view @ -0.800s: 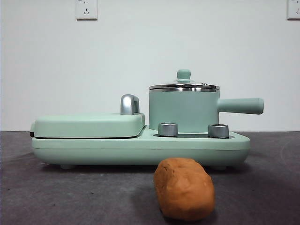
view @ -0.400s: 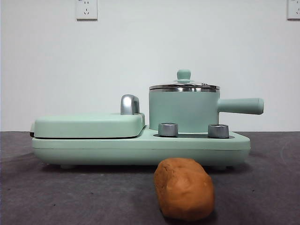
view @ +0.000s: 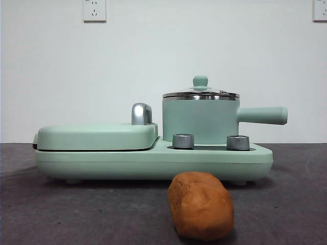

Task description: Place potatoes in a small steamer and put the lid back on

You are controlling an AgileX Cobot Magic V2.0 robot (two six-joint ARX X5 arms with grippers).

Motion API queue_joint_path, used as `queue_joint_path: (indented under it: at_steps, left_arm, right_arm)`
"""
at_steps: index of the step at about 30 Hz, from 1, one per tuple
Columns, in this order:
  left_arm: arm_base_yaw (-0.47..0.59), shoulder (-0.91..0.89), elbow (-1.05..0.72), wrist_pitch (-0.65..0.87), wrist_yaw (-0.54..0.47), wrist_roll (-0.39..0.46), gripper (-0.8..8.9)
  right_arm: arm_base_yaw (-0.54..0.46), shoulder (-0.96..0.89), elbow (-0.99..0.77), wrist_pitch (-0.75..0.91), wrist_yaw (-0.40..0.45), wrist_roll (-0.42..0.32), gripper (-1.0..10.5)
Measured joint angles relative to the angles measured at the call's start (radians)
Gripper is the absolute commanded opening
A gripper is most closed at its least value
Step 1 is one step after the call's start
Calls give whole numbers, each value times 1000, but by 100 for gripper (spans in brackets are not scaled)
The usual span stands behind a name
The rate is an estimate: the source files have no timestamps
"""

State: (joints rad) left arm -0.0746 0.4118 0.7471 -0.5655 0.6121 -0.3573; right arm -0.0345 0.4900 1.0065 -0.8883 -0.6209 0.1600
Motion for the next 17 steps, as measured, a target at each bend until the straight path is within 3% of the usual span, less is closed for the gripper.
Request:
queue_joint_path:
  at_steps: [5, 10, 14, 17]
  left_arm:
    - [0, 103, 59, -3, 115, 36, 29]
    - [-12, 179, 116, -8, 151, 60, 43]
    - [-30, 217, 153, -7, 152, 69, 225]
    - [-47, 246, 178, -6, 153, 74, 364]
  right_arm:
    - [0, 61, 29, -8, -78, -59, 16]
    - [0, 79, 31, -13, -87, -79, 16]
    - [0, 80, 31, -13, -111, -84, 30]
    - [0, 80, 32, -13, -113, -86, 207]
